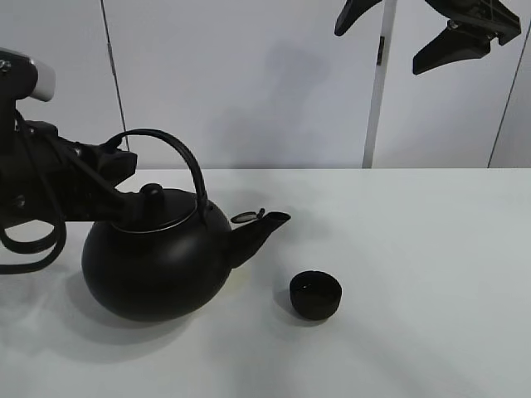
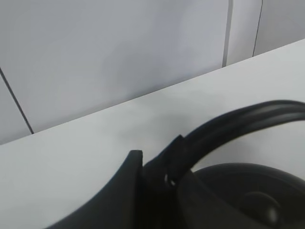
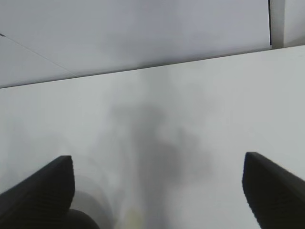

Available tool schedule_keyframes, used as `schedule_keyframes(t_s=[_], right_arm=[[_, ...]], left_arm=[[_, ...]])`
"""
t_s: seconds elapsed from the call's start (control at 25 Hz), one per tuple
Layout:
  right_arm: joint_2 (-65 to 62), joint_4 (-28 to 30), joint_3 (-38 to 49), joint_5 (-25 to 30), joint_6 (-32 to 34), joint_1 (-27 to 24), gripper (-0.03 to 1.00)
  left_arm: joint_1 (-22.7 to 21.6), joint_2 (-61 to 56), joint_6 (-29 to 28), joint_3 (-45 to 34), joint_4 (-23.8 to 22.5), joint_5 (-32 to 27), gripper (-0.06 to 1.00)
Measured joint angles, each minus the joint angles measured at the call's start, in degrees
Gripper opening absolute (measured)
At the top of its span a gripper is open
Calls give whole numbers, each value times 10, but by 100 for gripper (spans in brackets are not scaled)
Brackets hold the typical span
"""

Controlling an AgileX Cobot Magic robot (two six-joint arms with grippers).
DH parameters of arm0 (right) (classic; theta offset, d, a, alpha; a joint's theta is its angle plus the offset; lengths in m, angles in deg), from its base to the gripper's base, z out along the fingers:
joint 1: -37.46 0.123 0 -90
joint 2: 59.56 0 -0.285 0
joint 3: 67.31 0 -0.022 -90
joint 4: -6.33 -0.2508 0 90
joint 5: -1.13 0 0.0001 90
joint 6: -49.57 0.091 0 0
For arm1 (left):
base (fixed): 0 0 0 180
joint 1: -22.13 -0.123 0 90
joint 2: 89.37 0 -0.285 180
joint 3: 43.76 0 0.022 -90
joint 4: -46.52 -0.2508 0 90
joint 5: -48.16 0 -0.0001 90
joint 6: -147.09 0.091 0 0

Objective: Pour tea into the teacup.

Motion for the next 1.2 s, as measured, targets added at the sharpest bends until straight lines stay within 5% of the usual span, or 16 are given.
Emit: schedule_keyframes(t_s=[1.2], right_arm=[[0,0,0,-3,0,0,66]], left_arm=[[-33,33,13,-24,32,17,10]])
